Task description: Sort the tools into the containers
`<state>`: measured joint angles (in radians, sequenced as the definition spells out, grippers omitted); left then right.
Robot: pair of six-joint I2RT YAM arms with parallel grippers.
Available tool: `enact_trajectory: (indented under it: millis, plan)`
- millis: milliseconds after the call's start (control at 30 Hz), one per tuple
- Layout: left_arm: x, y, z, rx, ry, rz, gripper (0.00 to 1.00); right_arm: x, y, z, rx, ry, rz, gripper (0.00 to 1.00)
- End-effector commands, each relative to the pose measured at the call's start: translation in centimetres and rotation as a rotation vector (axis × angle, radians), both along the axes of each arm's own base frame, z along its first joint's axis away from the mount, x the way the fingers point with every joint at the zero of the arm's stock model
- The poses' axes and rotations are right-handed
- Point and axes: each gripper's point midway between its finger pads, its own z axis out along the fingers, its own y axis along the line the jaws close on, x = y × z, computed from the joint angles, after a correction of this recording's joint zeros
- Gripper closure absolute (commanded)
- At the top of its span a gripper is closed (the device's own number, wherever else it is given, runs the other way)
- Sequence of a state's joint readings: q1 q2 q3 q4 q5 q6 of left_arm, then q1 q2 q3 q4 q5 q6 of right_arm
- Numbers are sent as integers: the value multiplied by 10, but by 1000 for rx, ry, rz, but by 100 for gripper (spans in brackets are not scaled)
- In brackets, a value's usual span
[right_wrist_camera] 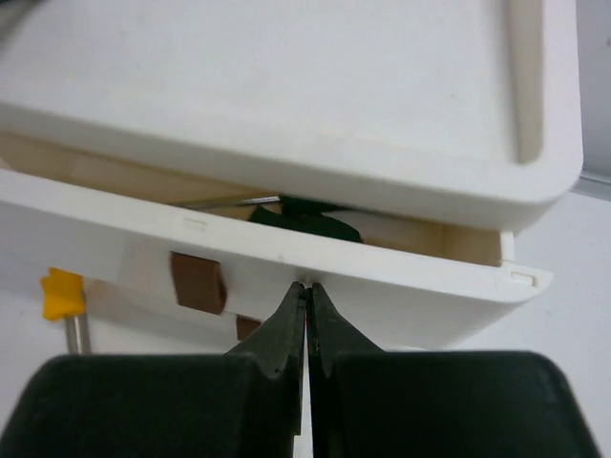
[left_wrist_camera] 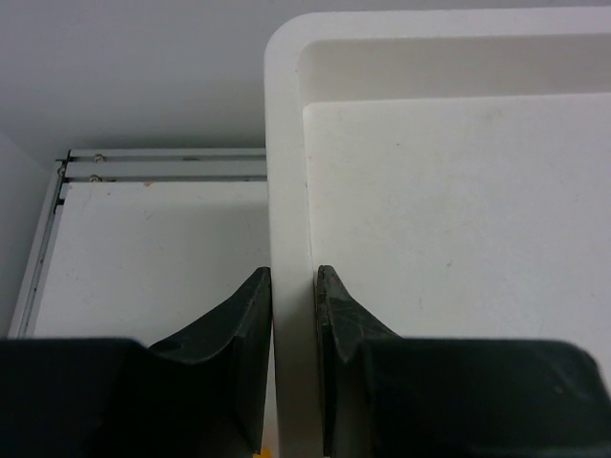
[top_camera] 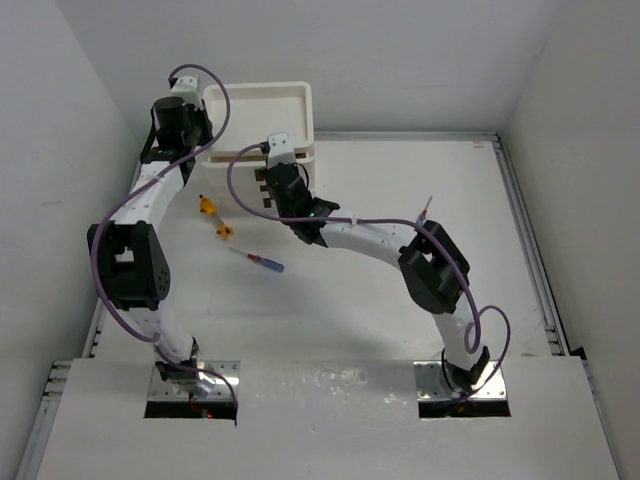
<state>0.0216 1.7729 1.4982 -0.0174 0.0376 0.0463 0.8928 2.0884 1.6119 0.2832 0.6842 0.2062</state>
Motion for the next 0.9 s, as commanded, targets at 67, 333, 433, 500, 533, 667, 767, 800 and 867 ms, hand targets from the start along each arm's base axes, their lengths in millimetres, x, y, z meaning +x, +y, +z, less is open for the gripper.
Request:
enact_trajectory:
  millis: [67, 333, 433, 500, 533, 667, 767, 800, 867]
  plan:
    - [-7, -17, -30, -1, 95, -124, 100, 28, 18, 37, 118, -97, 2, 100]
    - [-8, -19, -32, 7, 99, -138, 100, 51, 18, 20, 206, -72, -32, 100]
    - [-9, -19, -34, 5, 103, -139, 100, 53, 15, 18, 201, -74, -44, 100]
    - [-8, -20, -35, -3, 105, -138, 100, 52, 14, 14, 198, -69, -47, 100]
    - [-8, -20, -35, -9, 105, -134, 100, 52, 14, 11, 203, -62, -47, 100]
    - [-4, -14, -45, -35, 141, -80, 100, 29, 20, -19, 249, 11, 27, 78]
    - [-1, -11, -51, -54, 163, -49, 100, 14, 28, -37, 249, 18, 38, 62]
    - [-1, -11, -52, -62, 162, -44, 100, 13, 33, -43, 250, 18, 45, 61]
    - [-1, -13, -52, -65, 160, -51, 100, 14, 43, -42, 261, 18, 68, 55]
